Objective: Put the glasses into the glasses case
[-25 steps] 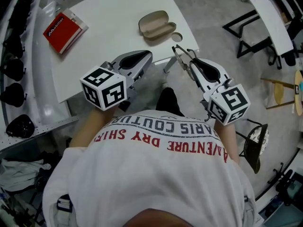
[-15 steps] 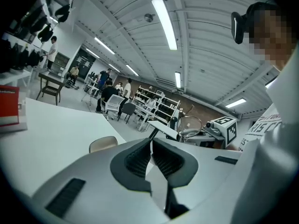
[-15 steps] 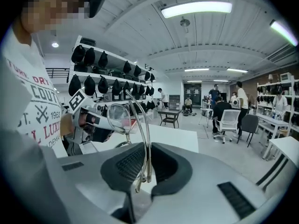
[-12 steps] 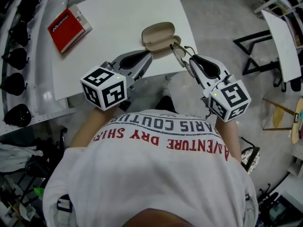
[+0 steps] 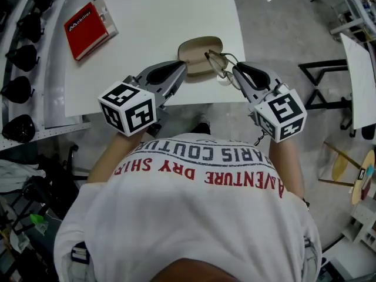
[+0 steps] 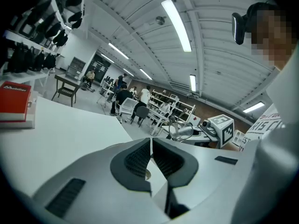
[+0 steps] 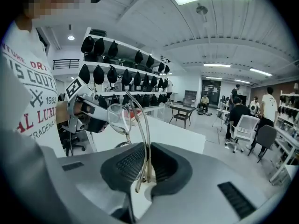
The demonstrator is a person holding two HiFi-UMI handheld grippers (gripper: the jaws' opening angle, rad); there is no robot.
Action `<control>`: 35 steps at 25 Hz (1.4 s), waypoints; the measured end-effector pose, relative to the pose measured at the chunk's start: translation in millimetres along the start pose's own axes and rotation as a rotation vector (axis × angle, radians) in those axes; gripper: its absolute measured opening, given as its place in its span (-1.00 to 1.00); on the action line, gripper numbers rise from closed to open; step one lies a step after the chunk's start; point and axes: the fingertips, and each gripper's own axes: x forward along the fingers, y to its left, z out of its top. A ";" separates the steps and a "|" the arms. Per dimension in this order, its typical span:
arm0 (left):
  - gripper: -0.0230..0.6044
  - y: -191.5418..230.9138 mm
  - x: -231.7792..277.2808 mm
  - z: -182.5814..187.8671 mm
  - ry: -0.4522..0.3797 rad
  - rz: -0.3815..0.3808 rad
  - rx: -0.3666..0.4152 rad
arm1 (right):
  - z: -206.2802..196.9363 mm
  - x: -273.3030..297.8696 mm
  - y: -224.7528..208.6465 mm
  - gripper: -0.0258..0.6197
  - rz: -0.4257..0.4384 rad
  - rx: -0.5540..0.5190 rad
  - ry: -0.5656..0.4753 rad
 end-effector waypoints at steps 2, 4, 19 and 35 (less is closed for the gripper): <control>-0.81 4.8 3.9 0.9 -0.009 0.023 -0.010 | 0.5 8.8 -6.4 -0.76 0.025 -0.034 0.014; -0.81 9.5 7.0 0.9 -0.017 0.048 -0.021 | 0.3 18.0 -12.0 -0.76 0.049 -0.081 0.036; -0.81 56.3 6.5 -11.7 -0.095 0.266 -0.129 | -27.5 99.2 -20.3 -0.76 0.289 -0.302 0.160; -0.81 86.7 14.3 -29.1 -0.118 0.398 -0.179 | -96.5 163.6 -19.5 -0.76 0.406 -0.527 0.307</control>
